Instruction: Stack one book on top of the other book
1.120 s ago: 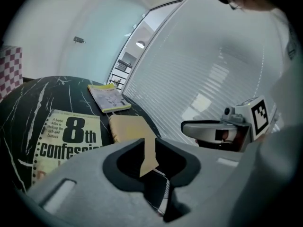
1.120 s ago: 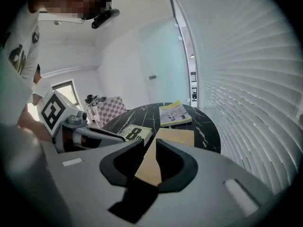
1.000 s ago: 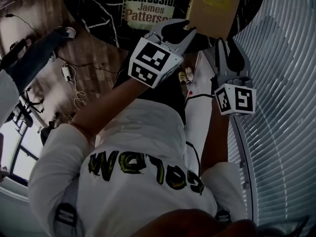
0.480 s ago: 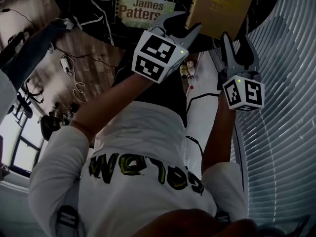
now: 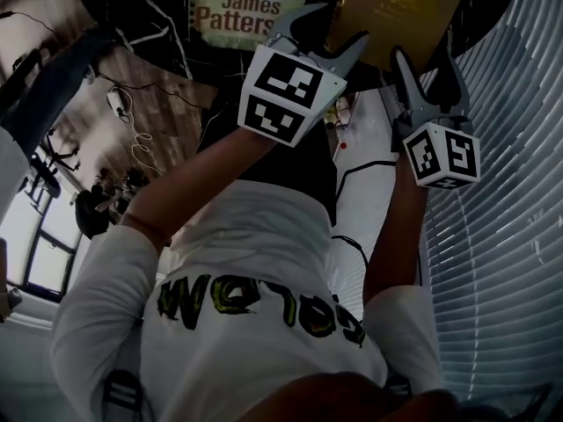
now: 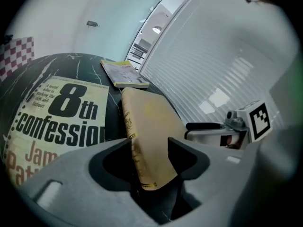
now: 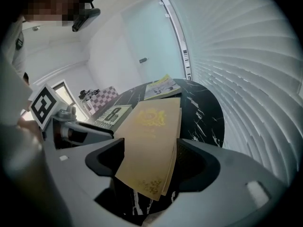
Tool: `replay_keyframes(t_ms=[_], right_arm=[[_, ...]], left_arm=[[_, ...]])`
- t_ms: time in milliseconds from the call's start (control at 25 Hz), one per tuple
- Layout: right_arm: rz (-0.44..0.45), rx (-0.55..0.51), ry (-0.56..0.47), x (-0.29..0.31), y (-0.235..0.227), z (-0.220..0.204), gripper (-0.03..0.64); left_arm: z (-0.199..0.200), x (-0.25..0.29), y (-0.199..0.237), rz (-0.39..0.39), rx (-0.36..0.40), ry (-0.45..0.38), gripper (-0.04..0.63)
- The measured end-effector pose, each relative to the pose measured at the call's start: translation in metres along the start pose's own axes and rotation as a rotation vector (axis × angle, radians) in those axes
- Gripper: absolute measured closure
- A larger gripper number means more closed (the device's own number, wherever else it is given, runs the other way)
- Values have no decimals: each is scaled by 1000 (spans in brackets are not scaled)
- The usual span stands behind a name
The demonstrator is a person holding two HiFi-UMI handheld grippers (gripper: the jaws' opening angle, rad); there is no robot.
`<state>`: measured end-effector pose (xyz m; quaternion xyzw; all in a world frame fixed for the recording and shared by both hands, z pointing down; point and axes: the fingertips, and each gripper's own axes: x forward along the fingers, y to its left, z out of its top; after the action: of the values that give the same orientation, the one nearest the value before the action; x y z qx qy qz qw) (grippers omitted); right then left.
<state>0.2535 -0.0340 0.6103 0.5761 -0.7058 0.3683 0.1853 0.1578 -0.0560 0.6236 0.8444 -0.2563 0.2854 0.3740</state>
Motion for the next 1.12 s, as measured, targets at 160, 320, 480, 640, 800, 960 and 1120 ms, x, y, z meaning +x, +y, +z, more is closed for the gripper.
replay_keyframes(t_ms=[160, 320, 480, 640, 800, 960, 1120], right_arm=[[20, 30, 7, 7, -6, -3, 253], [37, 47, 18, 14, -8, -8, 253], [63, 57, 31, 19, -4, -15, 284], [65, 69, 19, 19, -3, -16, 296], [58, 72, 14, 19, -3, -15, 296], [45, 74, 8, 18, -2, -14, 298], [33, 81, 6, 15, 2, -11, 305]], left_arm=[[1, 7, 1, 17, -13, 21, 318], [4, 11, 3, 38, -17, 24, 307], [2, 14, 1, 40, -9, 37, 307], [1, 16, -2, 37, -8, 50, 307], [2, 15, -2, 37, -4, 47, 308], [2, 15, -2, 28, -18, 42, 308], [3, 11, -3, 17, -24, 37, 308]])
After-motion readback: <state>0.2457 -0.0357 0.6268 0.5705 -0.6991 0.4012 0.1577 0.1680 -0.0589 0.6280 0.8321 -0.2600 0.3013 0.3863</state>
